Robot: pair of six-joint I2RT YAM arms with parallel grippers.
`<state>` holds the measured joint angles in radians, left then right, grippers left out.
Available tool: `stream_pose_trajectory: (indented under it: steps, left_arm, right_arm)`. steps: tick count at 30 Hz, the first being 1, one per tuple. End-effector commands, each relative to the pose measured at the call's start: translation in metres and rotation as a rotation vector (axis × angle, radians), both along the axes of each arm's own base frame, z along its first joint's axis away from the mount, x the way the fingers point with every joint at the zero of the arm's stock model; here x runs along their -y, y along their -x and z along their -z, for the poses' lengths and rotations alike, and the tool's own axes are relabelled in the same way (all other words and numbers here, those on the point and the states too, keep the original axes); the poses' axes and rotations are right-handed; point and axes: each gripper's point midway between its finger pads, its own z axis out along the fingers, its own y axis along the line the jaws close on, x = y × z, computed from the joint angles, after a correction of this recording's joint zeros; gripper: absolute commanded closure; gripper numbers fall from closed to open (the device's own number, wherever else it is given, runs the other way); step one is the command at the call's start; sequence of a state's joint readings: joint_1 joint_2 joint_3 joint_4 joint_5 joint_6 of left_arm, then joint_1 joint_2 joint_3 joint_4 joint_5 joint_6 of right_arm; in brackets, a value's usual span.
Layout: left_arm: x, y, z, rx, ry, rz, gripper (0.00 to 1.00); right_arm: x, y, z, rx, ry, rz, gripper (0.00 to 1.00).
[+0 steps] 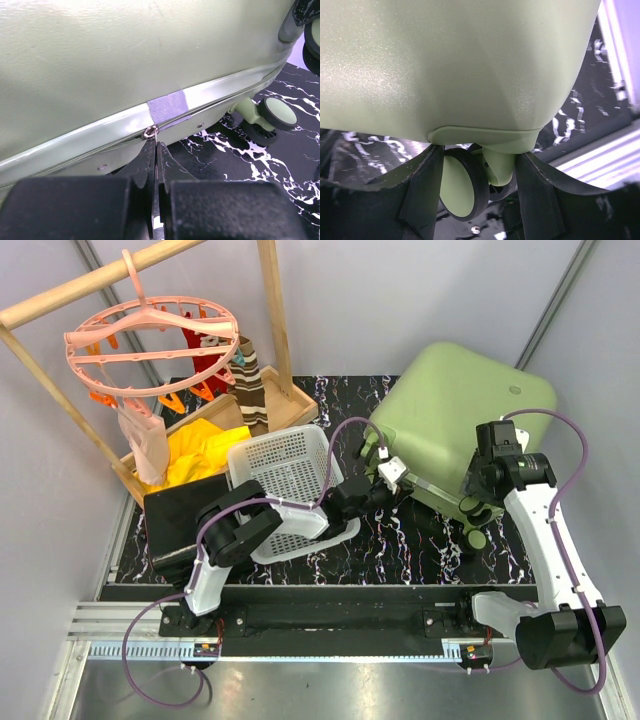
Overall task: Open, take out, and arrange the luggage
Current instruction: Unzip the luggage
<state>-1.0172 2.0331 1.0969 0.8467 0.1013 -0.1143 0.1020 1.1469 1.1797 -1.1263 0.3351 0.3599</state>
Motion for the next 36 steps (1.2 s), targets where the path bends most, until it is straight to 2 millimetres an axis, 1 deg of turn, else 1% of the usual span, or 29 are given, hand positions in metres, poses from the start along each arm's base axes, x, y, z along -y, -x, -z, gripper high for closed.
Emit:
stream_pose_trajectory:
  steps: [1, 2, 4, 5, 7, 10, 12, 14, 15, 16, 21, 25, 31, 36]
  left_arm:
    - [0.016, 0.024, -0.047, 0.06, 0.128, 0.112, 1.0]
    - [0.018, 0.025, -0.049, 0.062, 0.131, 0.115, 1.0]
    - [0.019, 0.023, -0.05, 0.061, 0.133, 0.113, 1.0]
    - [0.02, 0.023, -0.049, 0.06, 0.133, 0.115, 1.0]
    - [0.021, 0.022, -0.051, 0.061, 0.138, 0.115, 1.0]
    - [0.022, 0.022, -0.05, 0.056, 0.138, 0.113, 1.0]
    - [0.022, 0.022, -0.049, 0.054, 0.136, 0.115, 1.0]
    - [0.022, 0.022, -0.048, 0.052, 0.137, 0.113, 1.0]
    - [0.022, 0.023, -0.049, 0.051, 0.137, 0.114, 1.0]
    - [0.022, 0.021, -0.048, 0.051, 0.136, 0.111, 1.0]
    - [0.022, 0.022, -0.049, 0.056, 0.135, 0.113, 1.0]
    - [0.022, 0.021, -0.05, 0.056, 0.138, 0.111, 1.0]
    - [0.022, 0.022, -0.051, 0.041, 0.151, 0.113, 1.0]
    - [0.022, 0.024, -0.05, 0.029, 0.168, 0.113, 1.0]
  right_arm:
    - [-0.098, -0.06, -0.002, 0.174, -0.457, -0.177, 1.0]
    - [-0.102, -0.066, -0.009, 0.208, -0.473, -0.19, 1.0]
    - [-0.108, -0.072, -0.013, 0.232, -0.491, -0.197, 1.0]
    - [-0.112, -0.078, -0.018, 0.258, -0.502, -0.206, 1.0]
    - [-0.117, -0.083, -0.02, 0.269, -0.518, -0.21, 1.0]
    - [-0.127, -0.097, -0.03, 0.32, -0.542, -0.227, 1.0]
    - [-0.137, -0.102, -0.03, 0.323, -0.555, -0.238, 1.0]
    - [-0.147, -0.107, -0.035, 0.346, -0.565, -0.26, 1.0]
    - [-0.151, -0.11, -0.033, 0.341, -0.57, -0.259, 1.0]
    - [-0.155, -0.115, -0.036, 0.357, -0.574, -0.268, 1.0]
    - [-0.176, -0.124, -0.037, 0.368, -0.593, -0.291, 1.0]
    - [-0.185, -0.131, -0.041, 0.395, -0.598, -0.298, 1.0]
    - [-0.195, -0.135, -0.044, 0.422, -0.609, -0.293, 1.0]
    - [-0.194, -0.137, -0.048, 0.444, -0.605, -0.283, 1.0]
